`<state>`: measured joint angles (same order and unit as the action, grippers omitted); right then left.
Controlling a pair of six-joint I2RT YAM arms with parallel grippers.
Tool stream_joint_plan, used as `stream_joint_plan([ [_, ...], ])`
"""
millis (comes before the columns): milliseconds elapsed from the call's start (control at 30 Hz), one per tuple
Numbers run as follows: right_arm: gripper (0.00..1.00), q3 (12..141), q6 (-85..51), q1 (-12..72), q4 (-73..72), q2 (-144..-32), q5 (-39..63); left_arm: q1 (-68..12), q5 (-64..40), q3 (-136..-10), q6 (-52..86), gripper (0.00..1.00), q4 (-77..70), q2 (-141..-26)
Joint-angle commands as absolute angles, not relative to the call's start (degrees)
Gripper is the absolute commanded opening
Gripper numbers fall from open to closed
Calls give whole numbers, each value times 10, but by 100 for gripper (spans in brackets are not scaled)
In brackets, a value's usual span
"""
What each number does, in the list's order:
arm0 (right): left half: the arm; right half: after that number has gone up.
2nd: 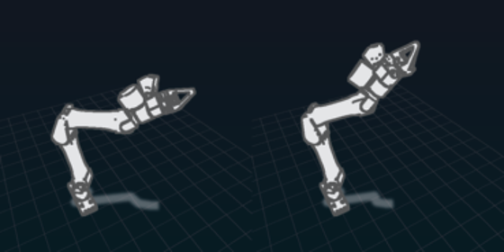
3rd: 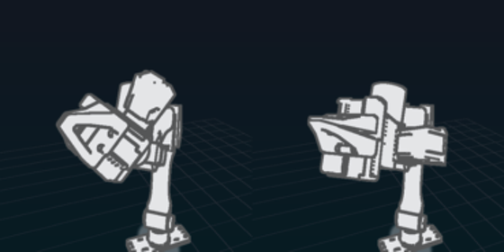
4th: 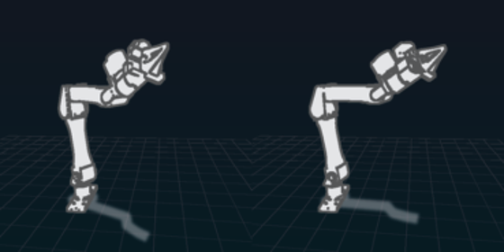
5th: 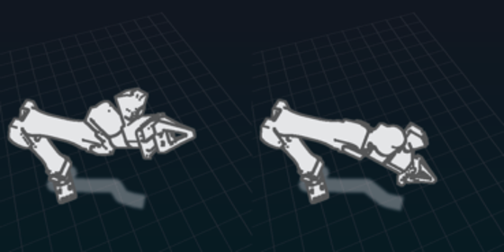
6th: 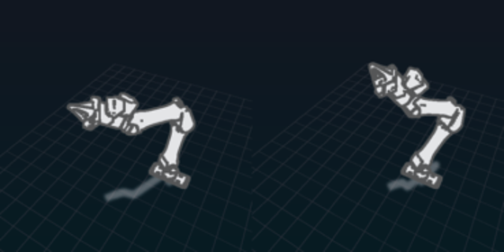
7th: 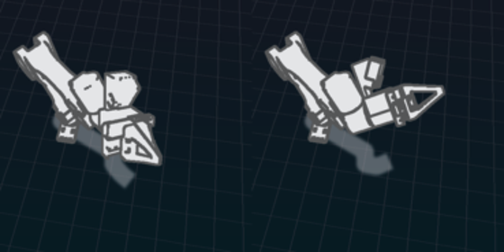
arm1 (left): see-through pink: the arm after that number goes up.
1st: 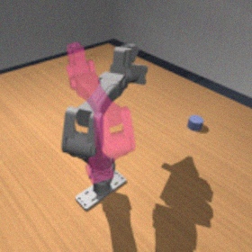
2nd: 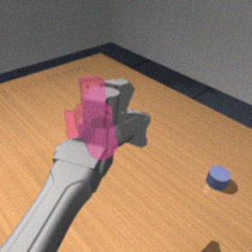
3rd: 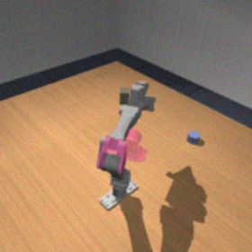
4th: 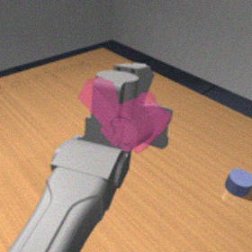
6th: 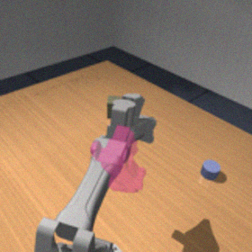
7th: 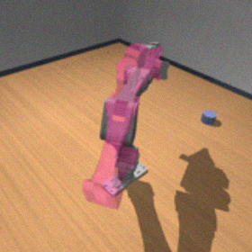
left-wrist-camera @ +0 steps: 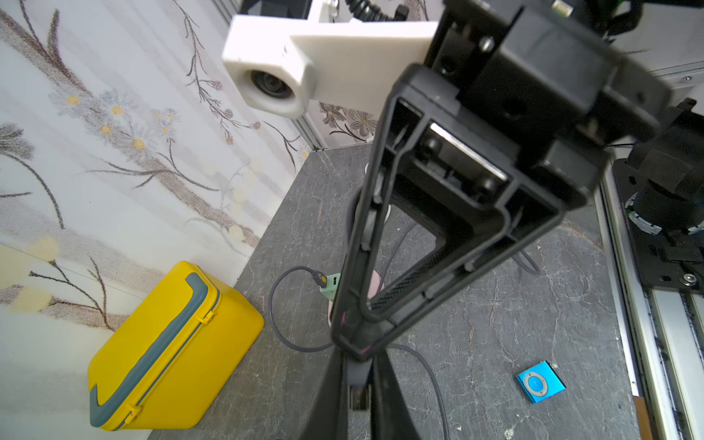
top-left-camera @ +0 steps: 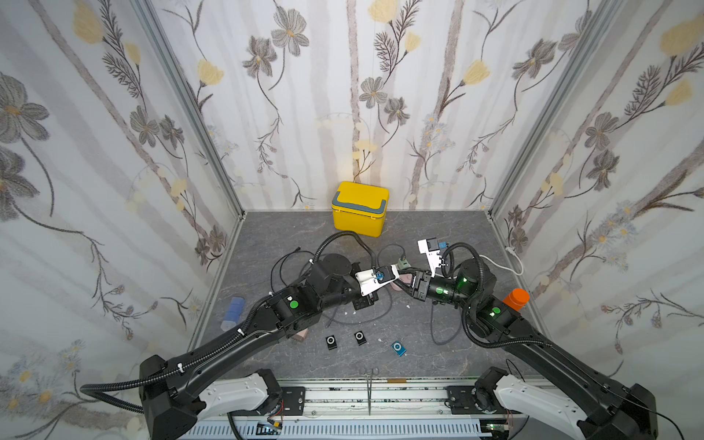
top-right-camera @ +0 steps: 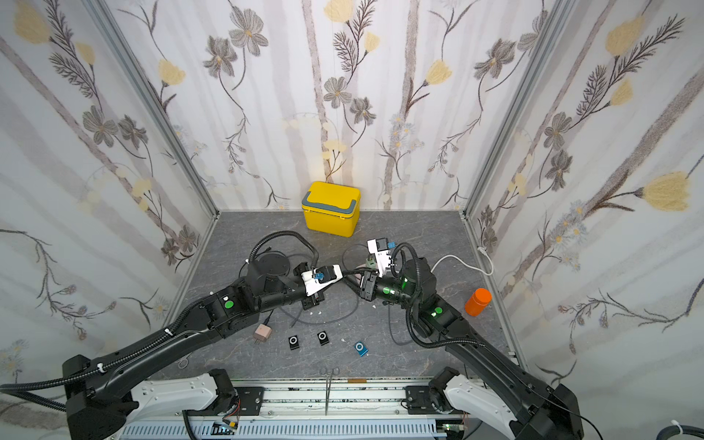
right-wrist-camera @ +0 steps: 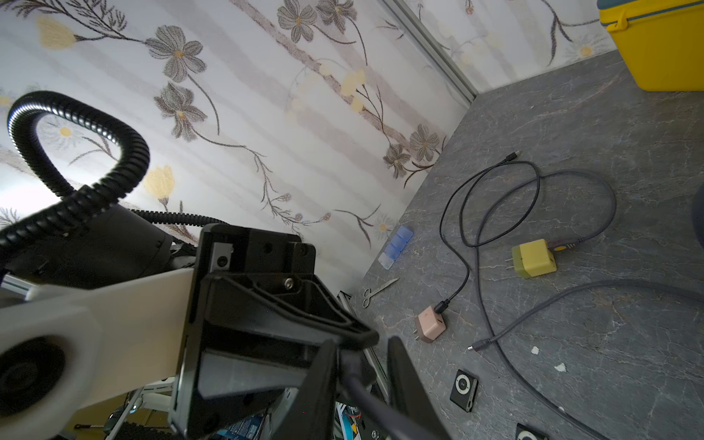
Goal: Charge mp3
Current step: Pick up the charging cable from the center of the board.
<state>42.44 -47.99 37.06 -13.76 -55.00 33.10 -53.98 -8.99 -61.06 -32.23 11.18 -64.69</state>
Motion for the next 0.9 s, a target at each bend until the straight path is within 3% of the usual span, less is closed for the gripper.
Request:
stream_joint_plan([
  [0,19,428,-483,370,-155,-546,338,-541,-106,-611,-335,0,114,-643],
  [233,0,428,-478,370,-152,-547,348,-541,-104,-609,-336,3,110,-645],
  [333,0,428,-465,371,-137,-544,342,-542,-68,-598,-309,40,77,-636],
  [500,0,464,-393,357,-30,-519,224,-542,0,-609,-208,63,111,-630],
  [700,0,447,-363,285,1,-515,180,-557,-1,-559,-48,65,133,-613],
  [867,0,403,-356,223,0,-526,181,-580,77,-547,155,57,200,-661],
])
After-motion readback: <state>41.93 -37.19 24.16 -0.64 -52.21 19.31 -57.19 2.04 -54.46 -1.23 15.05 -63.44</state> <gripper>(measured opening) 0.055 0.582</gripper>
